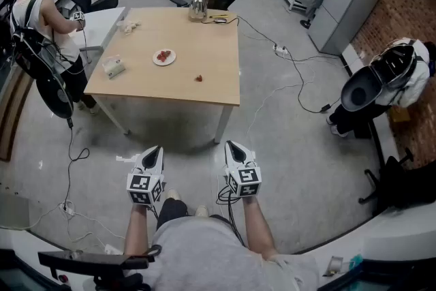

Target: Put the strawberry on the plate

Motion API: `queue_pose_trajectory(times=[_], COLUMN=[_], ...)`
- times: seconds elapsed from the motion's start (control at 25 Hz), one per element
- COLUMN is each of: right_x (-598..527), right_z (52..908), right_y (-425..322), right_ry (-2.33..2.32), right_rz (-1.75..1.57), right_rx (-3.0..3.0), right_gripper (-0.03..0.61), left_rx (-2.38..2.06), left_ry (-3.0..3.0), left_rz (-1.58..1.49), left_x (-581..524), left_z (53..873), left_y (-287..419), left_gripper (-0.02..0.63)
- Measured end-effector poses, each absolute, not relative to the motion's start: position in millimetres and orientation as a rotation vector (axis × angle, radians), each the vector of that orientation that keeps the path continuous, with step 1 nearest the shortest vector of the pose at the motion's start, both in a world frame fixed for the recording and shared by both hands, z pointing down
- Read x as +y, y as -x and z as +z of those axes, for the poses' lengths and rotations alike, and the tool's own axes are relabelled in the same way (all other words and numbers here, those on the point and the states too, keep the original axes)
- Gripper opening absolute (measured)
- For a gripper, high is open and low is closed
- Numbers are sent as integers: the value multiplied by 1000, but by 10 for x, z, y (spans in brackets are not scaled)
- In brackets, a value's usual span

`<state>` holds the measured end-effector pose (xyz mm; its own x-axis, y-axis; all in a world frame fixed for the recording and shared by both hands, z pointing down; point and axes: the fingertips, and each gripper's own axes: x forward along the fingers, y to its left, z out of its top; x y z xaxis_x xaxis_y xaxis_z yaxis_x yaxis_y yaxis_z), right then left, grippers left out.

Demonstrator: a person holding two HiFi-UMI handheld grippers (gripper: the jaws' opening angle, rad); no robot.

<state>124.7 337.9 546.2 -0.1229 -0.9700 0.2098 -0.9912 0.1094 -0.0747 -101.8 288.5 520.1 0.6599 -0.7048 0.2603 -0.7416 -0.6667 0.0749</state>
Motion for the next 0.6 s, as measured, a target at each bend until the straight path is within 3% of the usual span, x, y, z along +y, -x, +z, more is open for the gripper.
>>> queue_pose_trajectory(times=[0.6], right_x=[3501], right_z=[5371], right_y=[-1312], right_ry=[-2004], right_rz=[318], right_rx=[-2281], right_gripper=[6], left_rx=[-1174], left_ry=[-2694], left_rz=[301], left_x=[2982], left_z=[5226], left_y=[857], left_gripper=[18])
